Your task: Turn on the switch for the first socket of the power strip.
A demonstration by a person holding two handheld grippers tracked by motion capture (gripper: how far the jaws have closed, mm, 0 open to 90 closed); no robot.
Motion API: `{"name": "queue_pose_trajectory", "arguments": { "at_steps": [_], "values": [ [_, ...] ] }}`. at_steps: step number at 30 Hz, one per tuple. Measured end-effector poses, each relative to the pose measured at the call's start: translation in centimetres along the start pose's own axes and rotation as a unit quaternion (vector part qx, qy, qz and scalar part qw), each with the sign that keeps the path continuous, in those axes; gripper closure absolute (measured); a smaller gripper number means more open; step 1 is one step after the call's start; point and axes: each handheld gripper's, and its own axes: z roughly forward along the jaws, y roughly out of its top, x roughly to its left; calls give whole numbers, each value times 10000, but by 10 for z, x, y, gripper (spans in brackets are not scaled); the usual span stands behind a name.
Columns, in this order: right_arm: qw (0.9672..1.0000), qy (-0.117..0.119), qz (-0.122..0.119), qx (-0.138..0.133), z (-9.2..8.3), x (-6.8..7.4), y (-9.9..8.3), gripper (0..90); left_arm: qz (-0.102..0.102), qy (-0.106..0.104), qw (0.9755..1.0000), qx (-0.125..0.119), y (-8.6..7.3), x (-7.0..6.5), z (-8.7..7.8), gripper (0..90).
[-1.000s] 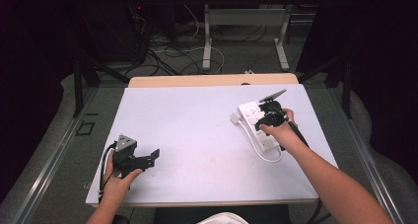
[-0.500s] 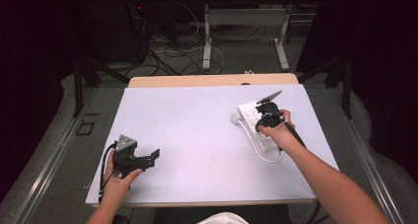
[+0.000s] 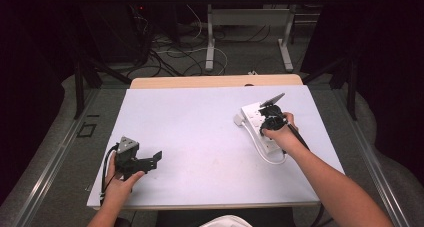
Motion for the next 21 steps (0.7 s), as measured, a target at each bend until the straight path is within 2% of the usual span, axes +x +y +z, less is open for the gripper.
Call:
{"name": "queue_pose_trajectory", "arguments": {
  "at_steps": [3, 8, 21],
  "values": [
    [9999, 81, 57, -21, 0, -1, 0, 900, 2, -1, 10000, 2, 0, 0, 0, 58],
    [10000, -5, -26, -3, 0, 0, 0, 900, 19, -4, 10000, 5, 0, 0, 0, 58],
    [10000, -34, -37, 1, 2, 0, -3, 899, 23, 2, 10000, 0, 0, -1, 0, 59]
  ]
}}
